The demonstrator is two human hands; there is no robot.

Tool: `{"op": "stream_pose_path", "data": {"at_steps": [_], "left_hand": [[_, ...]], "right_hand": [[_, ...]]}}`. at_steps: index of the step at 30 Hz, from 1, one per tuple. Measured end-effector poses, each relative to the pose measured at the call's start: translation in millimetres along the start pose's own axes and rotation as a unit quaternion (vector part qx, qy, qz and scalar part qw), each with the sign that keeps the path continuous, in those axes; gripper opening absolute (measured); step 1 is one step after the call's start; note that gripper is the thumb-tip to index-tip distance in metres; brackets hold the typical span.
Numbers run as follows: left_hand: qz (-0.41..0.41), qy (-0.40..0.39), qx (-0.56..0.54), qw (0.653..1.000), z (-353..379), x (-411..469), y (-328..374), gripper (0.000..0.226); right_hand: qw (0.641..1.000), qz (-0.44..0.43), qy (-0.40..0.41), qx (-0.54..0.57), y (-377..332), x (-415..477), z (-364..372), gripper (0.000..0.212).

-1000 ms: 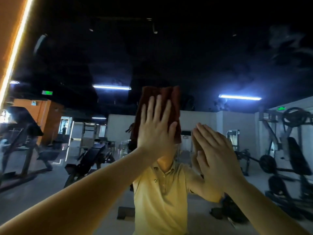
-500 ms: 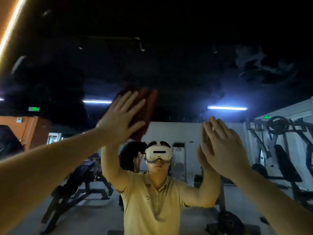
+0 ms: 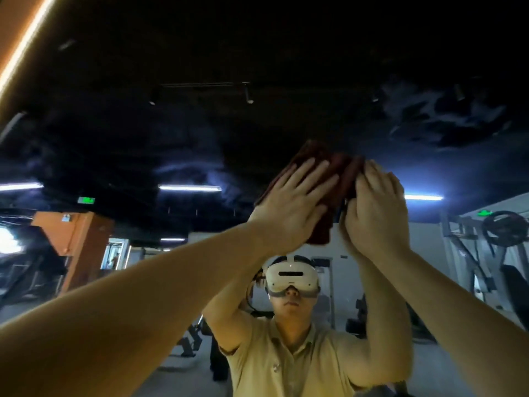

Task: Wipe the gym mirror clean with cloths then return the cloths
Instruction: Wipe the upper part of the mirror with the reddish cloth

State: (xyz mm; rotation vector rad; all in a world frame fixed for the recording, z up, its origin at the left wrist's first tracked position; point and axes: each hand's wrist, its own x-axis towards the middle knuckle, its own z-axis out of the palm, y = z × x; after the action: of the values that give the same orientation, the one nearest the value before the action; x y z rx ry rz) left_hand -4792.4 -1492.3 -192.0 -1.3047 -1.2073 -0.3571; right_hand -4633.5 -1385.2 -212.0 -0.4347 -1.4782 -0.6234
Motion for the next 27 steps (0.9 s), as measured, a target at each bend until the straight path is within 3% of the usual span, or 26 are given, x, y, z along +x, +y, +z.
{"op": "stream_pose_path", "data": {"at_steps": [2,3,6,9,11,13,16,19,22,27], "left_hand": [[0.075,-0.018,-0.001,0.997,-6,-18,-32,0.061],[0.067,-0.015,0.007,0.998,-12,-24,-55,0.065],[-0.125,0.024,0.035,0.991,-32,-16,-122,0.087],[-0.388,0.063,0.011,0.919,-45,24,-133,0.086],[-0.449,0.079,0.001,0.89,-43,62,-99,0.078],[-0.375,0.091,0.004,0.923,-33,90,-47,0.071],[-0.162,0.065,-0.01,0.985,-16,101,36,0.062],[-0.043,0.016,-0.041,0.998,-12,82,46,0.058],[-0.07,0.014,-0.014,0.997,-19,42,-2,0.059],[-0.239,0.051,0.02,0.969,-33,-74,-116,0.078]], "right_hand": [[1.0,-0.005,0.006,-0.009,1,-1,5,0.061],[1.0,-0.011,-0.001,-0.021,3,-3,7,0.06],[0.999,-0.023,-0.004,-0.024,10,-3,11,0.056],[1.0,-0.028,0.011,-0.001,9,-4,12,0.057],[0.999,-0.028,0.017,0.017,10,-4,12,0.06],[0.998,-0.025,0.024,0.056,11,-4,12,0.062],[0.985,0.045,0.071,0.151,13,-2,10,0.054],[0.986,0.065,0.075,0.132,14,-4,7,0.049],[0.995,0.043,0.054,0.071,16,-7,8,0.048],[0.998,0.057,0.027,-0.009,3,-14,11,0.058]]}}
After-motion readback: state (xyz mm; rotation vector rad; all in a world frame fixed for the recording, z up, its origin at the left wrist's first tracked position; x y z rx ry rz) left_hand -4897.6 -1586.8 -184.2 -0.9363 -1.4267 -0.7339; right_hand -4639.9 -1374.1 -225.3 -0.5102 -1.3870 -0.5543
